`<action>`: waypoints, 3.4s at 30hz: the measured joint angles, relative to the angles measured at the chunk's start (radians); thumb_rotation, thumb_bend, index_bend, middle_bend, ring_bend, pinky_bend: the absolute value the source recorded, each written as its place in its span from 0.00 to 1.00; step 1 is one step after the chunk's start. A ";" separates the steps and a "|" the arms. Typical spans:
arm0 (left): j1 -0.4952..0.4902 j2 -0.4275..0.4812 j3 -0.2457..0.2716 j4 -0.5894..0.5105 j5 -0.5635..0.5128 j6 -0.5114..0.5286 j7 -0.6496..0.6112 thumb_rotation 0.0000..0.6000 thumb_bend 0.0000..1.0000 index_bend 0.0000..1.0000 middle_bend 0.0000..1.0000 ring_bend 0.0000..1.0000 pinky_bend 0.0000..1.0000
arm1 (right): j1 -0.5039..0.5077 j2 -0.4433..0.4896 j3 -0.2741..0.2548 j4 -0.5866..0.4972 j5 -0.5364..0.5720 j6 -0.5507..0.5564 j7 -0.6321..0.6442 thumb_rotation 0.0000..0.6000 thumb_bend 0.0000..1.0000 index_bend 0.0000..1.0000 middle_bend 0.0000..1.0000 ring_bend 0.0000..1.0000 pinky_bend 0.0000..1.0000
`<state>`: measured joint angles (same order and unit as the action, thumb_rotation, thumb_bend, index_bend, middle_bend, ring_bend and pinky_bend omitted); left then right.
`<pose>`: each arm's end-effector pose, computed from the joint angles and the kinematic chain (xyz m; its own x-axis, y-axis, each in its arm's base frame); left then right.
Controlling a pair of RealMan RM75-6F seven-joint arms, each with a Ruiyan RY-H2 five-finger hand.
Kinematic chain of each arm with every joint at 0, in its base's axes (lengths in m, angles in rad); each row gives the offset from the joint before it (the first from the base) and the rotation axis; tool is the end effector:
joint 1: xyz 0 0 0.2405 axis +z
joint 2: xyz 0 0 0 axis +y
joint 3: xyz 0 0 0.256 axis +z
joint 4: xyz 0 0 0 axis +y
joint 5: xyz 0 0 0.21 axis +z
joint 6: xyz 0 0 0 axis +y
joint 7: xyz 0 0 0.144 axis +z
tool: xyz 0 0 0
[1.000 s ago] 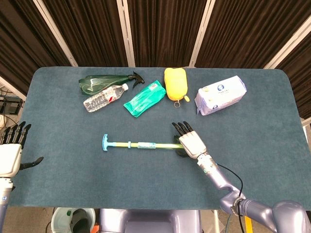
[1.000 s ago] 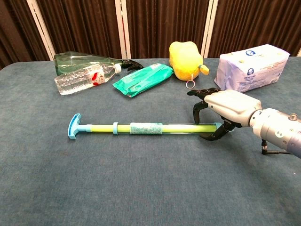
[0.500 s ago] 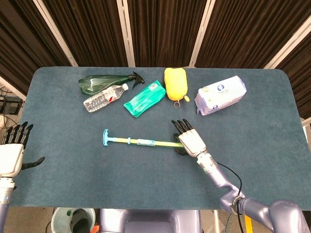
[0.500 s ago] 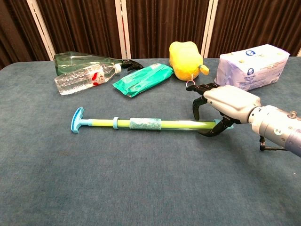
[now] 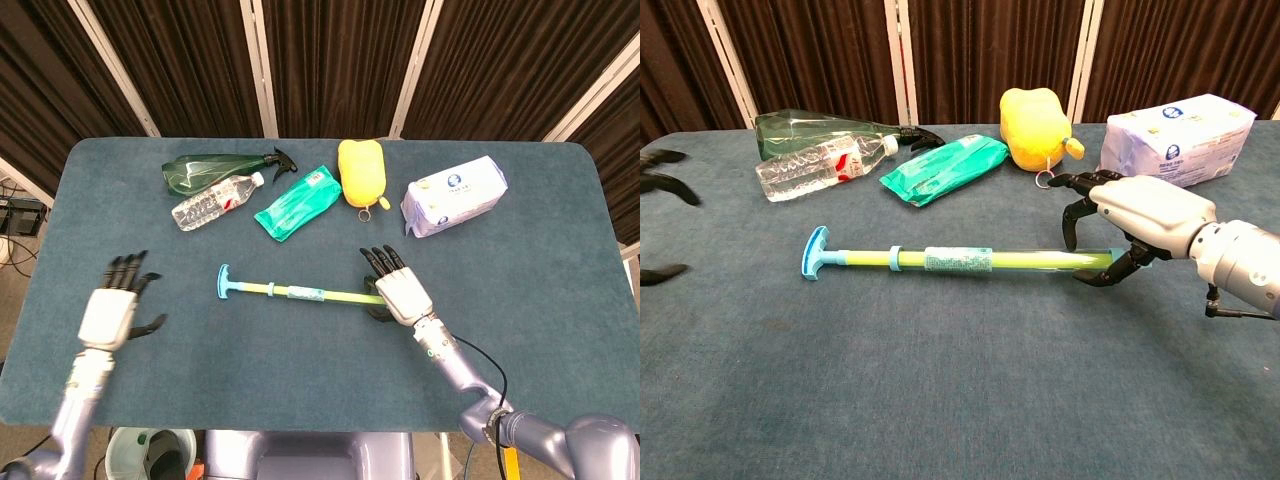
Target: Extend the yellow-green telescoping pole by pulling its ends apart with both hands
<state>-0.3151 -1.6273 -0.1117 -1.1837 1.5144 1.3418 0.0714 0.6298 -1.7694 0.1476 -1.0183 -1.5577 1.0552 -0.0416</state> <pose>-0.2751 0.2620 0.0160 0.3918 0.0099 0.9200 0.9021 -0.2005 -0.3821 -0.1925 -0.3370 -0.0524 0.4846 -0.1191 0.8666 -0.7904 -0.4841 0.3754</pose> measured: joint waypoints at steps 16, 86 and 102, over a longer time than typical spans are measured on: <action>-0.189 -0.364 -0.084 0.352 -0.003 -0.084 -0.169 1.00 0.26 0.29 0.00 0.00 0.02 | -0.007 0.055 0.004 -0.064 0.028 -0.002 0.006 1.00 0.43 0.74 0.06 0.00 0.00; -0.274 -0.474 -0.033 0.614 -0.017 0.185 -0.093 1.00 0.61 0.80 0.18 0.00 0.02 | -0.097 0.354 0.027 -0.366 0.096 0.158 -0.058 1.00 0.44 0.74 0.07 0.00 0.00; -0.181 -0.328 0.028 0.411 0.013 0.233 0.000 1.00 0.60 0.80 0.19 0.00 0.02 | -0.143 0.405 0.041 -0.361 0.159 0.179 -0.025 1.00 0.44 0.74 0.07 0.00 0.00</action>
<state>-0.4966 -1.9558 -0.0840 -0.7731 1.5273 1.5752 0.0717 0.4866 -1.3639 0.1883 -1.3789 -1.3990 1.2343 -0.0661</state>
